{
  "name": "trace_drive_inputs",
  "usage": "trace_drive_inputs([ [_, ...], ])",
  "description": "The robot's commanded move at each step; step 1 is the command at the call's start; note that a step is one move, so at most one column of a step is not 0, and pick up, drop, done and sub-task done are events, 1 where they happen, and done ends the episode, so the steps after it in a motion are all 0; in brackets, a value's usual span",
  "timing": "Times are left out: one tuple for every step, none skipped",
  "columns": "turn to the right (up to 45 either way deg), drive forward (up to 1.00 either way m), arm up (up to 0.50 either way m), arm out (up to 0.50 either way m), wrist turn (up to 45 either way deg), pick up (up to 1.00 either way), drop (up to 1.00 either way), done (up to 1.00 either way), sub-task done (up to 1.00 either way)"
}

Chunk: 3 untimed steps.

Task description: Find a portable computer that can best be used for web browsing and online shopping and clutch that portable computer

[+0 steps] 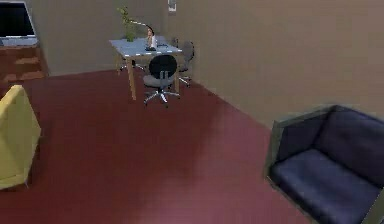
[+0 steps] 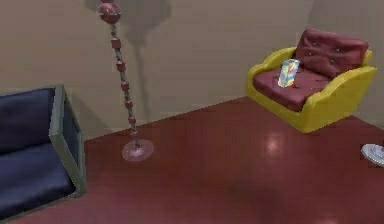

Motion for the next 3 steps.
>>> trace_drive_inputs([
  [0.0,1.00,0.00,0.00,0.0,0.00,0.00,0.00,0.00],
  [3.0,0.00,0.00,0.00,0.0,0.00,0.00,0.00,0.00],
  [0.0,1.00,0.00,0.00,0.0,0.00,0.00,0.00,0.00],
])
